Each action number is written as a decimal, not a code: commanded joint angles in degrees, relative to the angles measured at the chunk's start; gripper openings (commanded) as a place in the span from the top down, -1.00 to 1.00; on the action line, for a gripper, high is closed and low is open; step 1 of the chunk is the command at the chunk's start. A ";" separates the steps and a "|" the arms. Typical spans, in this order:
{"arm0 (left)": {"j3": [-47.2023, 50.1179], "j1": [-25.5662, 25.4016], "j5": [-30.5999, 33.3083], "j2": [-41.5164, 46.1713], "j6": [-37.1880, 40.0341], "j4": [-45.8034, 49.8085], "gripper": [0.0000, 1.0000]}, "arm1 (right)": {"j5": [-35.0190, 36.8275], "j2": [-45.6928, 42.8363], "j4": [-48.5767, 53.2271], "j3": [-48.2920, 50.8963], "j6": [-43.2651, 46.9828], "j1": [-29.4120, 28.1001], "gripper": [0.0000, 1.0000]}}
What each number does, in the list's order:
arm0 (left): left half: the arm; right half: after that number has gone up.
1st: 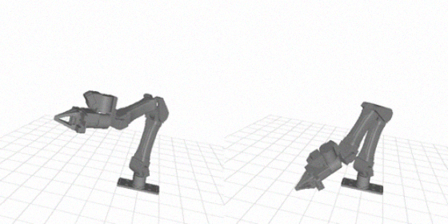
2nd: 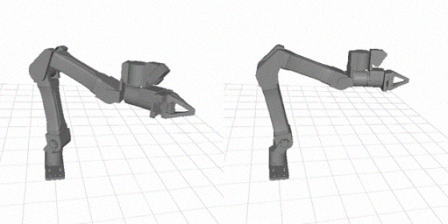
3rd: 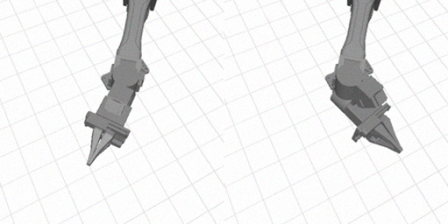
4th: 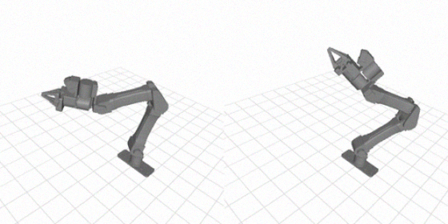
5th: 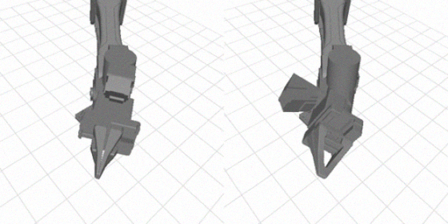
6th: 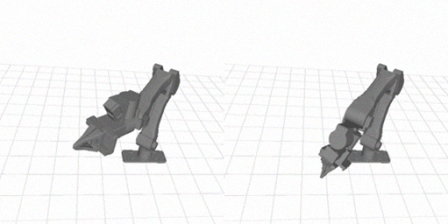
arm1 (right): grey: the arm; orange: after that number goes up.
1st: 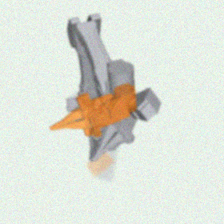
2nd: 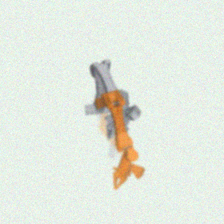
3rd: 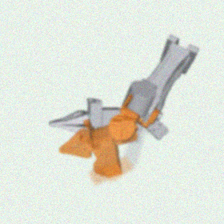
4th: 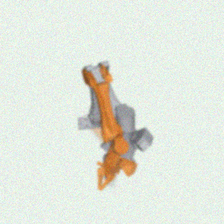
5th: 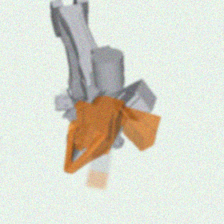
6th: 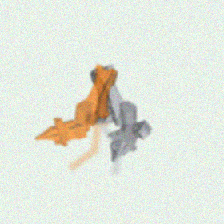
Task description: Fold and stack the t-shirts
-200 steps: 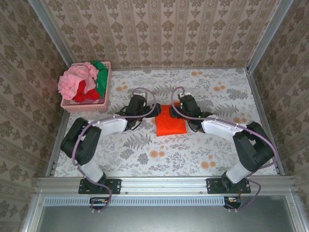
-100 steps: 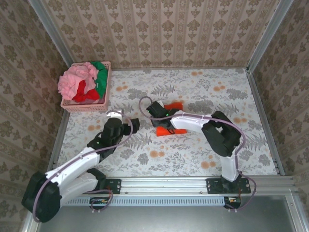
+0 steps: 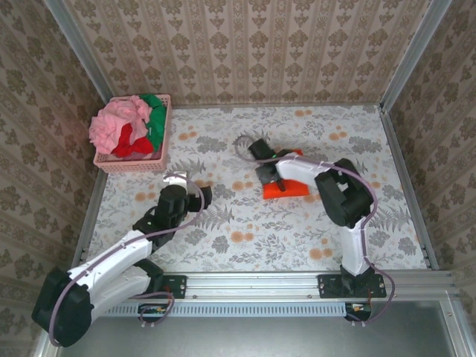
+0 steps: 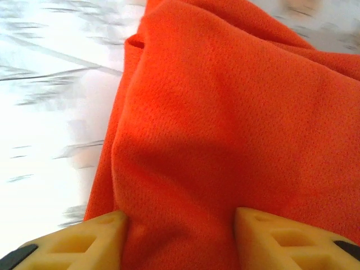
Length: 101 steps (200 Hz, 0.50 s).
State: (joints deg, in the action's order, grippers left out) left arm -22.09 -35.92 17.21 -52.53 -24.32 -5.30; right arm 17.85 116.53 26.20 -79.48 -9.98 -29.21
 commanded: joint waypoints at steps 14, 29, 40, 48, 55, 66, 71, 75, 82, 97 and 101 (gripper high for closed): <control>-1.25 0.50 -1.12 -2.19 2.98 -3.78 -1.00 | -6.31 -1.87 8.87 -2.38 11.41 8.60 -0.01; -1.59 0.68 -1.41 -3.08 3.43 -4.87 -1.00 | -6.41 -0.98 9.26 -3.01 16.92 11.50 -0.08; -1.73 0.89 -1.72 -3.81 4.02 -5.64 -1.00 | -6.11 -0.47 9.28 -2.82 20.87 13.82 -0.13; -1.81 1.07 -2.05 -4.44 4.39 -6.23 -1.00 | -5.42 -0.45 9.69 -2.38 23.80 14.97 -0.19; -2.06 1.40 -2.27 -4.96 4.70 -6.37 -1.00 | -4.50 -0.66 9.60 -1.73 25.90 15.97 -0.22; -2.56 2.00 -2.77 -5.55 5.00 -6.35 -1.00 | -2.91 -1.25 8.45 -0.32 27.68 17.62 -0.22; -2.74 2.27 -3.08 -5.81 5.15 -6.43 -1.00 | -2.74 -1.54 7.99 0.22 28.19 18.48 -0.22; -2.83 2.46 -3.32 -5.95 5.30 -6.60 -1.00 | -2.71 -1.69 7.55 0.63 28.40 19.33 -0.22; -3.03 2.88 -3.71 -6.15 5.70 -6.90 -1.00 | -2.65 -1.97 7.07 1.14 28.46 20.75 -0.22; -3.37 3.81 -4.45 -6.89 6.42 -7.69 -0.99 | -1.17 -1.90 6.13 1.61 27.69 24.01 -0.21; -3.48 4.27 -4.55 -7.17 6.60 -7.94 -1.00 | -0.55 -1.84 5.98 1.72 27.54 24.85 -0.21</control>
State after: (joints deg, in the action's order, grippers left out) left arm -23.38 -33.19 14.55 -58.81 -20.16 -10.41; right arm 13.50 115.44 31.55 -79.81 14.31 -9.10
